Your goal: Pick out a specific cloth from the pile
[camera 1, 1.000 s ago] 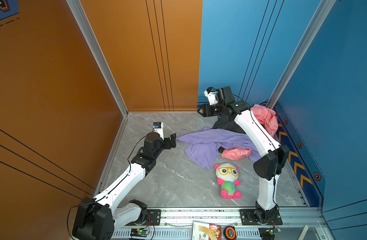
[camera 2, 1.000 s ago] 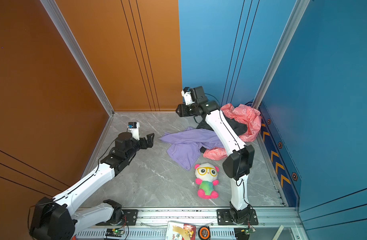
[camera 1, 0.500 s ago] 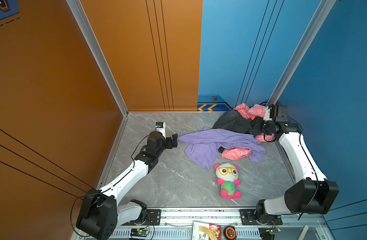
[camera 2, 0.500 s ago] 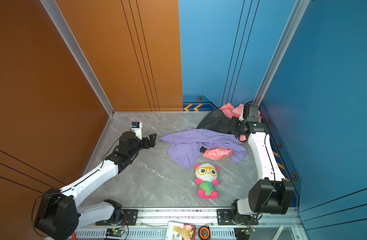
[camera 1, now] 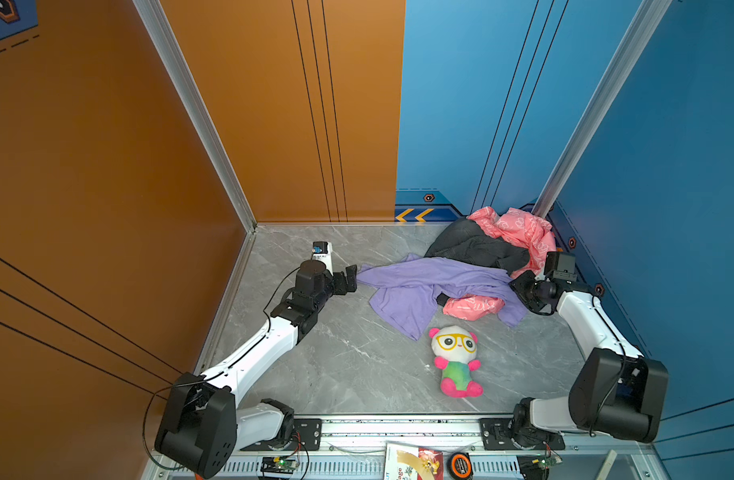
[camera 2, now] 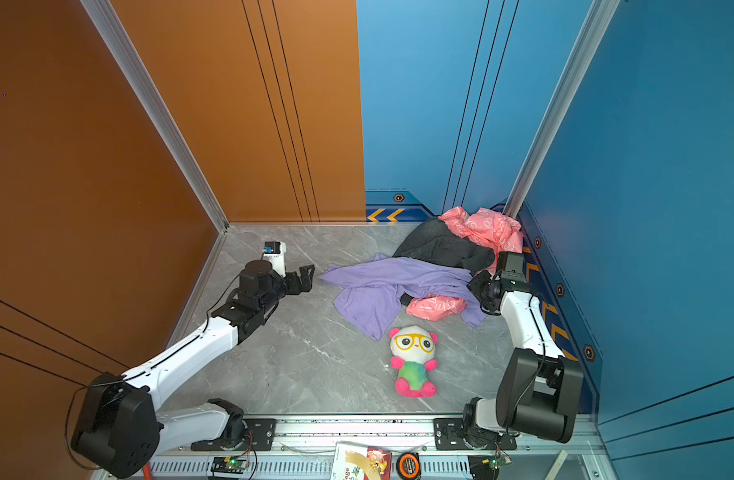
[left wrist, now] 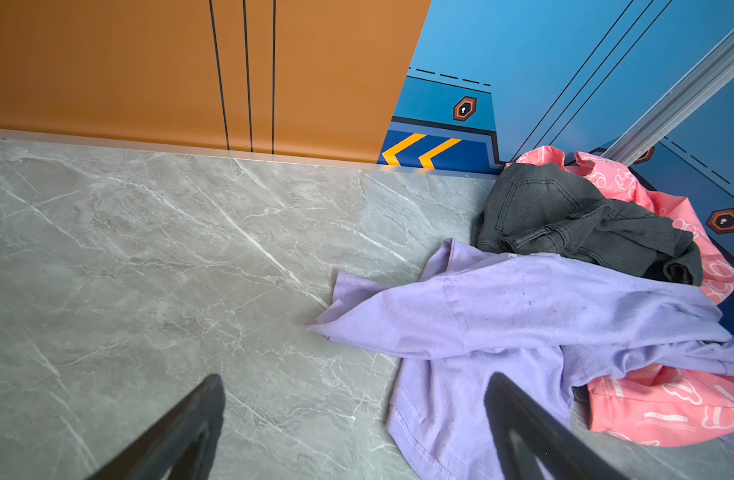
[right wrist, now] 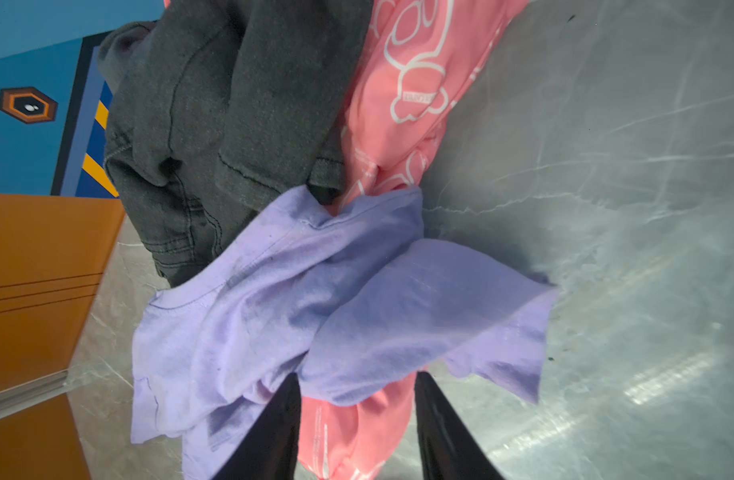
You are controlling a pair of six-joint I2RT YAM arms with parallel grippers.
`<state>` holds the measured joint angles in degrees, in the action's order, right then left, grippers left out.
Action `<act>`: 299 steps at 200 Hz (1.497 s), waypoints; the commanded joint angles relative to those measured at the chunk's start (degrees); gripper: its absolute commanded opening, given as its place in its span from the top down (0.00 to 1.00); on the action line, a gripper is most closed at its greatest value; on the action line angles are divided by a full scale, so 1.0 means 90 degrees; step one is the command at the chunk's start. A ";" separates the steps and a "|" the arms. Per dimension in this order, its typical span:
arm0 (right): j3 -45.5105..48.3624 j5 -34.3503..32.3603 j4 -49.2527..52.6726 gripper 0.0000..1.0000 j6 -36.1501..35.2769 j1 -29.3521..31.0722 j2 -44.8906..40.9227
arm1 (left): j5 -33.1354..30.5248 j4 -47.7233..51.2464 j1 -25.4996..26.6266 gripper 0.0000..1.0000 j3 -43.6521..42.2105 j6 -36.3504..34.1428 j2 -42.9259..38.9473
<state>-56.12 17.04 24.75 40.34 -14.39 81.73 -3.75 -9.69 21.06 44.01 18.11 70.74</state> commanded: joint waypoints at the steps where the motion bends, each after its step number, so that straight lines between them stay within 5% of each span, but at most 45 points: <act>1: 0.0088 0.0464 -0.0562 0.60 0.0499 -0.0006 0.0375 | 0.0085 -0.0092 0.0049 0.02 0.0110 0.0105 -0.0008; 65: -0.0164 0.0404 -0.0660 0.80 0.0751 0.0149 0.0920 | -0.0104 -0.0144 0.0100 0.02 -0.0110 0.0297 -0.0178; 120: -0.0180 -0.0357 -0.0889 1.00 0.0753 0.0168 -0.0011 | -0.0228 -0.0148 0.0150 0.02 -0.0212 0.0336 -0.0292; 178: -0.0927 -0.0426 -0.1321 1.00 0.0499 0.0440 -0.0600 | -0.0140 -0.0374 0.0169 0.02 -0.0165 0.0429 -0.0164; 236: -0.2249 0.0190 -0.1853 1.00 -0.0431 0.2227 -0.0042 | 0.0577 -0.1219 0.0348 0.02 0.0268 0.0416 0.0322; 299: -0.4571 0.1676 -0.0625 1.00 -0.1613 0.4686 0.2015 | 0.1030 -0.1423 0.0925 0.04 0.1051 -0.0449 0.1007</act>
<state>-92.38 25.10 13.74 31.03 22.63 95.50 3.42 -20.38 27.88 50.94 18.15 78.37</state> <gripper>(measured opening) 0.048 0.992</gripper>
